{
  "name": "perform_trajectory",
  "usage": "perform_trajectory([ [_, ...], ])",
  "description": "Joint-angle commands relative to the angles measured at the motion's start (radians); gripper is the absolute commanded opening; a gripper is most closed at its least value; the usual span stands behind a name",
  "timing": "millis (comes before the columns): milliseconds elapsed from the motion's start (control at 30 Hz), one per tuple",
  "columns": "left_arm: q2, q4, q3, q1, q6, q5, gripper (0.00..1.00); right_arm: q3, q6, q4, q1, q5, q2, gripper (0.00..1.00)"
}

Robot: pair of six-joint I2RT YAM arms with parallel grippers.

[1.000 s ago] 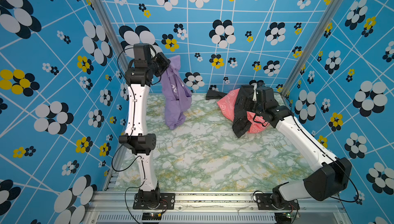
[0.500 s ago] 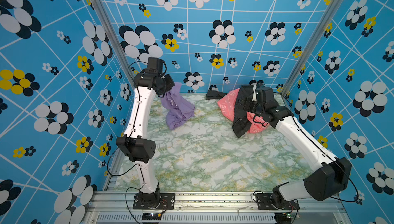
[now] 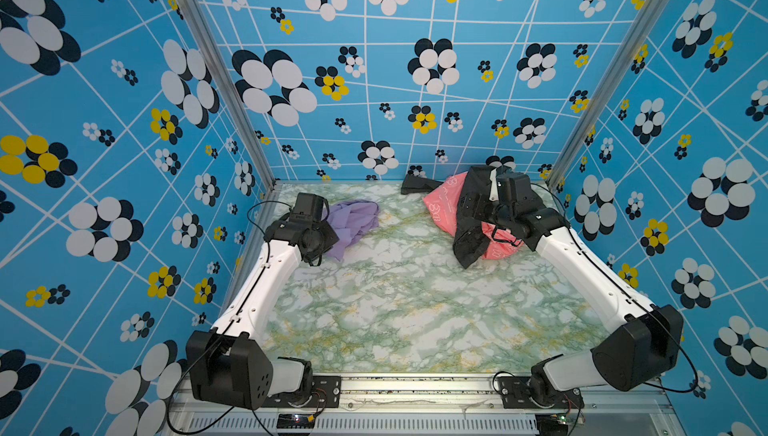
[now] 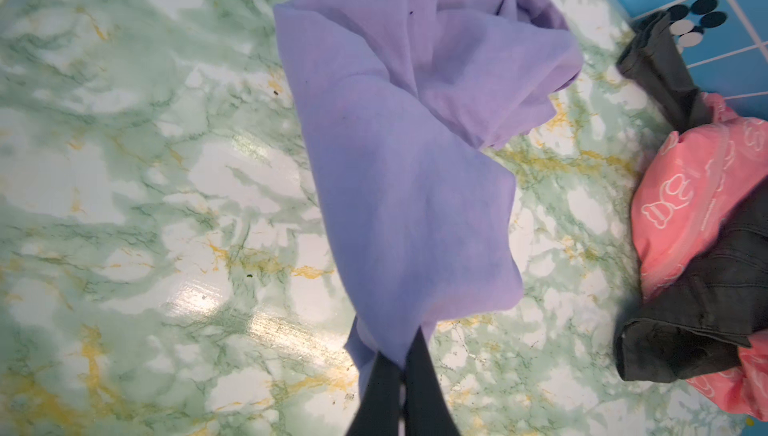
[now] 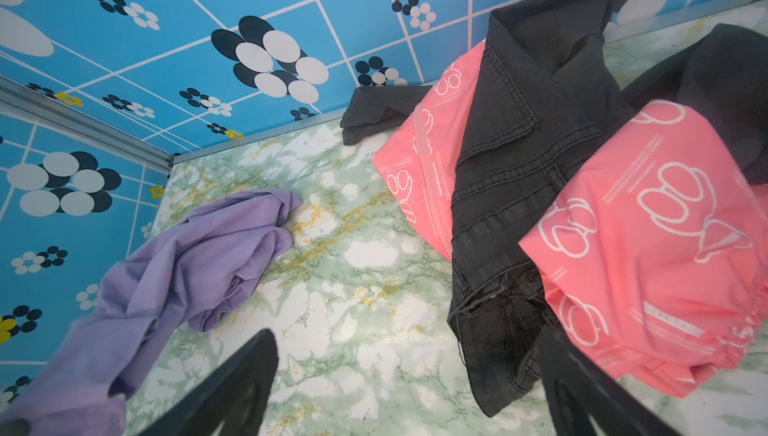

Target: Pick out a specific cloth from the pile

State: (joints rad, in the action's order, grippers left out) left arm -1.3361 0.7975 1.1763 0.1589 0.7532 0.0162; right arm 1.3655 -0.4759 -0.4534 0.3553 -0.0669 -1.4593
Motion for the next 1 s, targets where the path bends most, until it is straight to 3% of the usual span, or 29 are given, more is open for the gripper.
perform_trajectory([
  [0, 0.018, -0.051, -0.136, 0.029, 0.046, -0.006, 0.00, 0.002, 0.004, -0.010, -0.006, 0.034, -0.017, 0.99],
  [200, -0.004, -0.069, -0.329, 0.039, 0.049, -0.074, 0.00, 0.030, 0.013, -0.033, -0.006, 0.069, -0.051, 0.99],
  [267, -0.008, -0.047, -0.342, 0.040, 0.027, -0.071, 0.06, 0.035, 0.015, -0.038, -0.006, 0.078, -0.054, 0.99],
  [367, 0.011, -0.030, -0.321, 0.039, -0.010, -0.079, 0.27, 0.030, 0.015, -0.034, -0.006, 0.094, -0.050, 0.99],
  [467, 0.043, 0.003, -0.247, 0.039, -0.034, -0.095, 0.57, 0.024, 0.020, -0.026, -0.006, 0.121, -0.046, 0.99],
  [700, 0.084, -0.001, -0.020, 0.034, -0.060, -0.075, 0.97, 0.023, 0.030, 0.006, -0.006, 0.158, -0.031, 0.99],
  [967, -0.083, -0.234, 0.094, 0.004, -0.029, -0.117, 0.99, 0.038, 0.039, 0.028, -0.006, 0.177, -0.032, 0.99],
])
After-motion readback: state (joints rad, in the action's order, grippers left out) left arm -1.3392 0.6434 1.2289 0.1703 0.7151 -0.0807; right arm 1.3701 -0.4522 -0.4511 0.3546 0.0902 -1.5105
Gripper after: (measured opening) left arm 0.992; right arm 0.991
